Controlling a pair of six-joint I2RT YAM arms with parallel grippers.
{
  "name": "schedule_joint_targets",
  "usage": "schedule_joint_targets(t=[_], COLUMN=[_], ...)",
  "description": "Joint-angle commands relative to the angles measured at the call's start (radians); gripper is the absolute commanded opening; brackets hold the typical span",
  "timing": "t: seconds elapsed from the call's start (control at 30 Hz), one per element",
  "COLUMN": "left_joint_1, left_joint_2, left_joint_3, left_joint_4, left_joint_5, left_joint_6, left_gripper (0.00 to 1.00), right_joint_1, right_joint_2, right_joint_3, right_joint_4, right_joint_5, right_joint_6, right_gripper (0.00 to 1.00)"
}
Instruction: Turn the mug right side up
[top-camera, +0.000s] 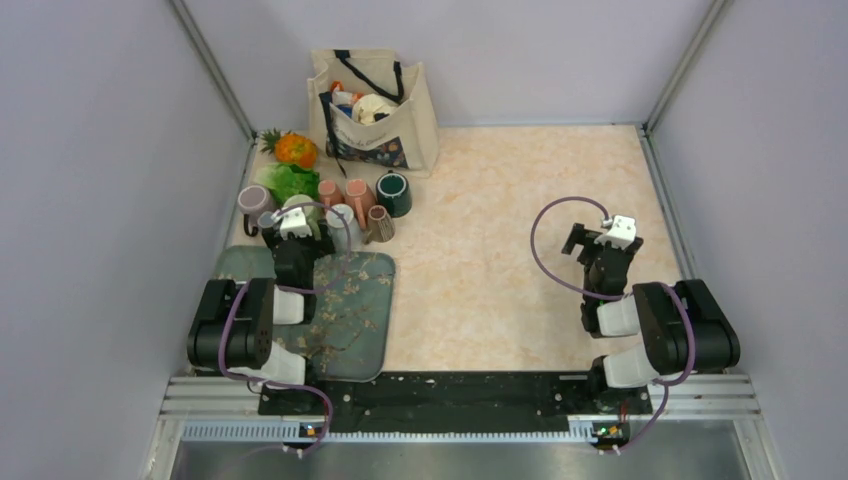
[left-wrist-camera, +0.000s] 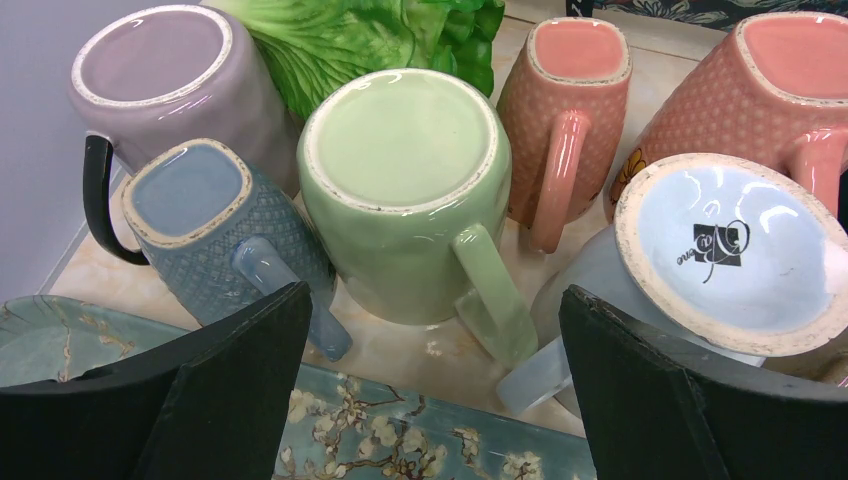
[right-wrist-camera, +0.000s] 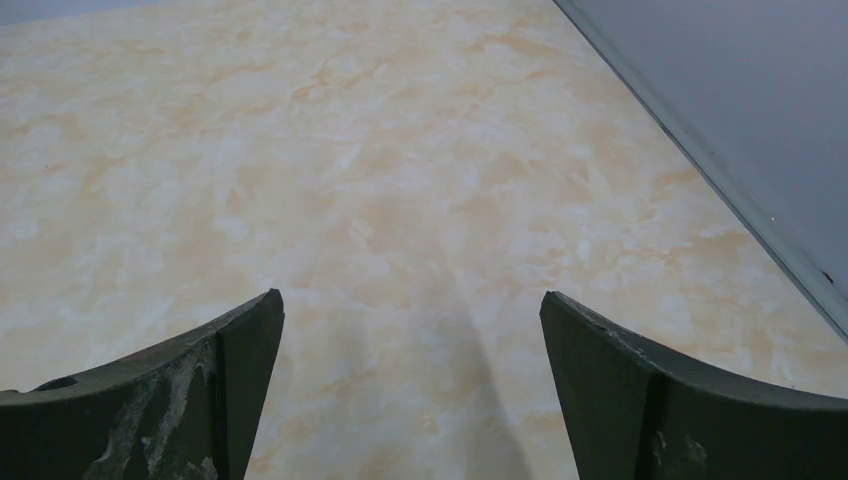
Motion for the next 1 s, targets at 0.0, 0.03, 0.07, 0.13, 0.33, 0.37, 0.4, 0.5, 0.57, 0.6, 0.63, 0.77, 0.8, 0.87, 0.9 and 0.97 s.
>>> schedule_joint_targets(t=[0.0,0.03,0.07,0.13,0.33,0.37,0.4,0.5,0.57,0.6,0.63,0.77,0.8,0.87,0.9,0.97], left_joint_1=[0.005,0.005,0.004,0.004,0.006,0.006,0.007,0.008,0.007,0.007,0.007,0.016,0.020,0.037,0.061,0.131], left_joint_2=[-0.018,-0.017,-0.017,-0.020,-0.143,-0.181,-0.208,-0.267,-0.323,-0.347,-0.373,-0.412,-0.412,-0.413,-0.405,-0.366], left_joint_3=[0.026,0.026,0.026,0.025,0.049,0.067,0.085,0.120,0.142,0.157,0.183,0.395,0.455,0.574,0.625,0.732], left_joint_4=[0.026,0.026,0.026,0.027,-0.121,-0.186,-0.241,-0.356,-0.446,-0.499,-0.561,-1.007,-1.111,-1.333,-1.392,-1.519], left_joint_5=[0.011,0.012,0.011,0.011,0.076,0.091,0.107,0.174,0.229,0.252,0.268,0.379,0.419,0.469,0.475,0.487], left_joint_6=[-0.003,-0.003,-0.003,-0.003,0.009,0.009,0.021,0.060,0.085,0.099,0.110,0.174,0.204,0.248,0.261,0.293], left_gripper=[0.99,0.99,0.99,0.99,0.99,0.99,0.99,0.99,0.99,0.99,0.99,0.99,0.99,0.98,0.98,0.98], right_joint_1=[-0.012,-0.013,-0.013,-0.013,-0.013,-0.013,-0.013,-0.013,-0.013,-0.013,-0.013,-0.014,-0.014,-0.013,-0.013,-0.013], right_joint_2=[0.006,0.006,0.006,0.006,0.005,0.005,0.007,0.006,0.006,0.005,0.007,0.006,0.006,0.006,0.006,0.006], right_joint_3=[0.025,0.025,0.025,0.025,0.028,0.029,0.032,0.034,0.034,0.034,0.034,0.034,0.034,0.034,0.034,0.034], right_joint_4=[0.031,0.031,0.031,0.030,0.025,0.023,0.019,0.017,0.017,0.015,0.015,0.016,0.015,0.015,0.016,0.015], right_joint_5=[0.003,0.003,0.004,0.003,-0.001,-0.009,-0.019,-0.027,-0.027,-0.027,-0.027,-0.027,-0.027,-0.027,-0.027,-0.028], right_joint_6=[0.004,0.003,0.004,0.003,0.004,0.004,0.000,-0.005,-0.005,-0.005,-0.006,-0.005,-0.005,-0.006,-0.006,-0.006], right_gripper=[0.99,0.99,0.99,0.99,0.99,0.99,0.99,0.99,0.99,0.99,0.99,0.99,0.99,0.99,0.99,0.99])
